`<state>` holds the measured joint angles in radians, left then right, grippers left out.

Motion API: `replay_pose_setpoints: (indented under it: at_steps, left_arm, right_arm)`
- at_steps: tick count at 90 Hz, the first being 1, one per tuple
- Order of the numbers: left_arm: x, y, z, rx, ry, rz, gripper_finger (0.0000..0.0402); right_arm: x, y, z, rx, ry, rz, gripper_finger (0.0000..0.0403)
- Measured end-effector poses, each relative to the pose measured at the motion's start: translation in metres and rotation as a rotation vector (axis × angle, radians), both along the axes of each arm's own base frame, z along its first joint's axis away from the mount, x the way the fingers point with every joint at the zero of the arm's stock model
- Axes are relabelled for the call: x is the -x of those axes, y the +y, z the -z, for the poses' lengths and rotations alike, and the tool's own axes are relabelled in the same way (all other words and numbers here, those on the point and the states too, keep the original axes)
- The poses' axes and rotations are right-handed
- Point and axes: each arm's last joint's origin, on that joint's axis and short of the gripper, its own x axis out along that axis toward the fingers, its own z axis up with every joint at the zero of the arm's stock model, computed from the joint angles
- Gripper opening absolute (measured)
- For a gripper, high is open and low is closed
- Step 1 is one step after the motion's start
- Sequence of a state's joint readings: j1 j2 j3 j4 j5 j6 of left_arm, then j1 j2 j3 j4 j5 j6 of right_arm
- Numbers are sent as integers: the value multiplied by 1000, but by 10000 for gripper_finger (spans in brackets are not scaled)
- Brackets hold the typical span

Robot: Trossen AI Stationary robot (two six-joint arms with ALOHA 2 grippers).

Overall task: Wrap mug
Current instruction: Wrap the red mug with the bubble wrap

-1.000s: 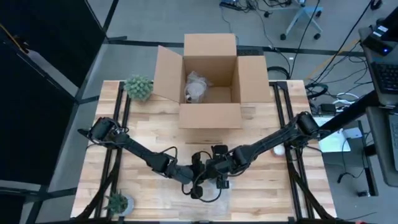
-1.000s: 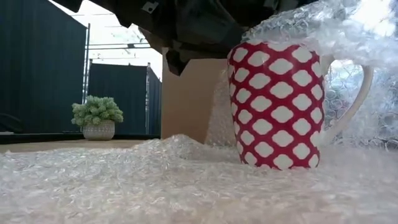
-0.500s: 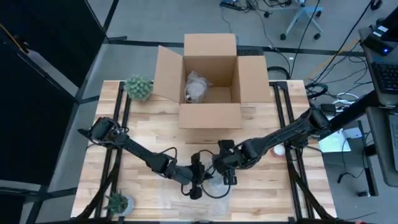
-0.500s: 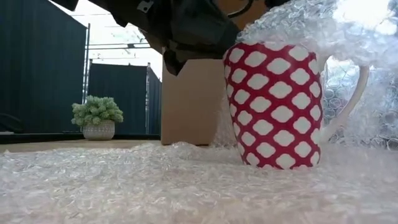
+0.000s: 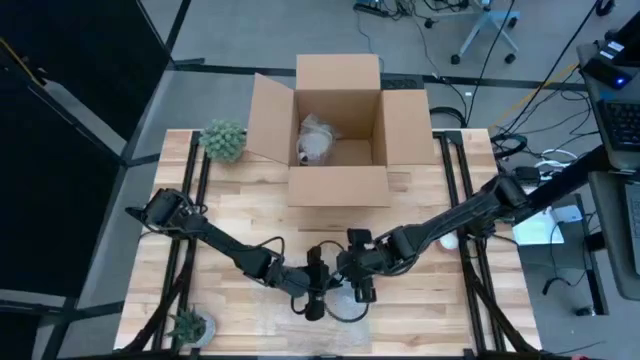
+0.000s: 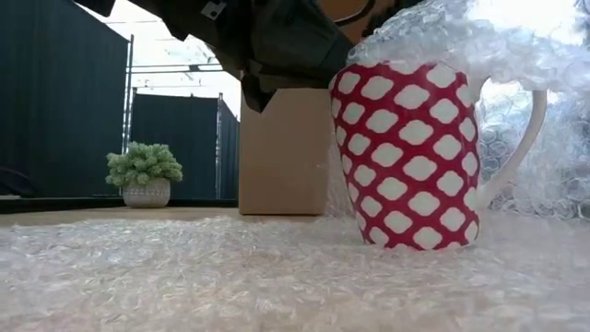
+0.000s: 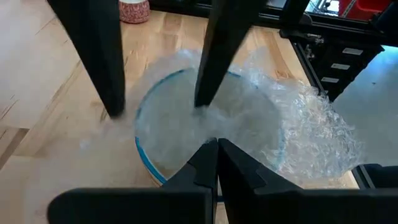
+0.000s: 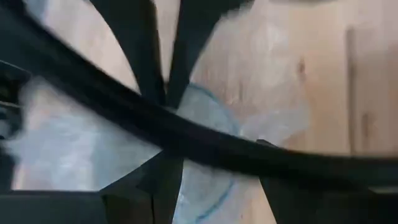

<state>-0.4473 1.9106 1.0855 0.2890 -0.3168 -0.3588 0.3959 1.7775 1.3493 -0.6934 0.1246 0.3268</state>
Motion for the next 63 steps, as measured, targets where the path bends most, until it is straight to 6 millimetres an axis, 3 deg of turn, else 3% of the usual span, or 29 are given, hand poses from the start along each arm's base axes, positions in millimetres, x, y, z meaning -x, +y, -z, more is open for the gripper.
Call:
replay_pose_setpoints:
  at_steps: [23, 34, 48, 63]
  left_arm:
    - [-1, 0, -1, 7, -15, -3, 0]
    - [-1, 0, -2, 9, -18, -1, 0]
    - [-1, 0, -2, 10, -21, -1, 0]
    - [0, 0, -1, 5, -11, -1, 0]
  right_arm:
    - [-12, 3, 42, 52, 122, 19, 185]
    - [-14, 4, 50, 55, 140, 10, 185]
    - [-11, 1, 39, 48, 114, 14, 185]
    - [3, -4, 5, 20, 50, 8, 185]
